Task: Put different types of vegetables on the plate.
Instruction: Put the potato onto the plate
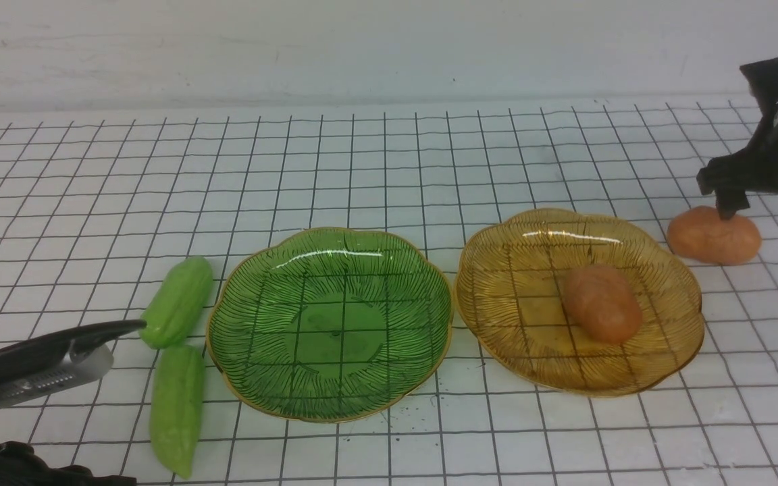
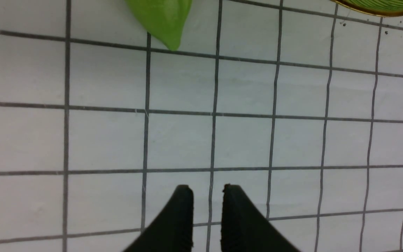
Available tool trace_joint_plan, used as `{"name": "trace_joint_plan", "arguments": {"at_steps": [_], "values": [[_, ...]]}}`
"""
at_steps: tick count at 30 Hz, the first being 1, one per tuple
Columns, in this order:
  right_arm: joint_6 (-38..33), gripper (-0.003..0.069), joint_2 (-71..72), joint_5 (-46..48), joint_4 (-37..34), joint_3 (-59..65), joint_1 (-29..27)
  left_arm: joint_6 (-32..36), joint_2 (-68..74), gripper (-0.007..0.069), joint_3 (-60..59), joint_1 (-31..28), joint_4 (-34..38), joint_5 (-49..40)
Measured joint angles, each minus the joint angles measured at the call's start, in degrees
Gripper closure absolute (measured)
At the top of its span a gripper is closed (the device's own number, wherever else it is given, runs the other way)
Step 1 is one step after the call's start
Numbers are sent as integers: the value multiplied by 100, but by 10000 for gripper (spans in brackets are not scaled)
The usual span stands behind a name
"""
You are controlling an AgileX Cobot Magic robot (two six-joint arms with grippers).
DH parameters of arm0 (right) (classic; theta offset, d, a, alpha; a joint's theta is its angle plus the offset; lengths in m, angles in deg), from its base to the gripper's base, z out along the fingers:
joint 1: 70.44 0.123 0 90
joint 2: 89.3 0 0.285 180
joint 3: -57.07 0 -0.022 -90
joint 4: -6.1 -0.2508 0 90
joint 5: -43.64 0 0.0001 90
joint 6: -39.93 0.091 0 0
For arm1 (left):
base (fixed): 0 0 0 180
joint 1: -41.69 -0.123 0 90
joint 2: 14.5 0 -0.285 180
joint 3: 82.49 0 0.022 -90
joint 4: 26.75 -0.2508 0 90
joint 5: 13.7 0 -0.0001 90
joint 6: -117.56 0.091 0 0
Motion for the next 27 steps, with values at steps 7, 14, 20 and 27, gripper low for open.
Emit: {"name": "trace_joint_plan", "arguments": {"at_steps": [7,14,20,27], "values": [[15,72,13,493,-68,0,0,18,0,517,0,0,-27,0],[18,71,13,795,43,0,0,54,0,517,0,0,-663,-79],[-177,71,13,716,-5,0,0,7,0,517,0,0,-812,-79],[-1331,71,-8,596,-92,0,0,-6,0,517,0,0,-812,-64]]}}
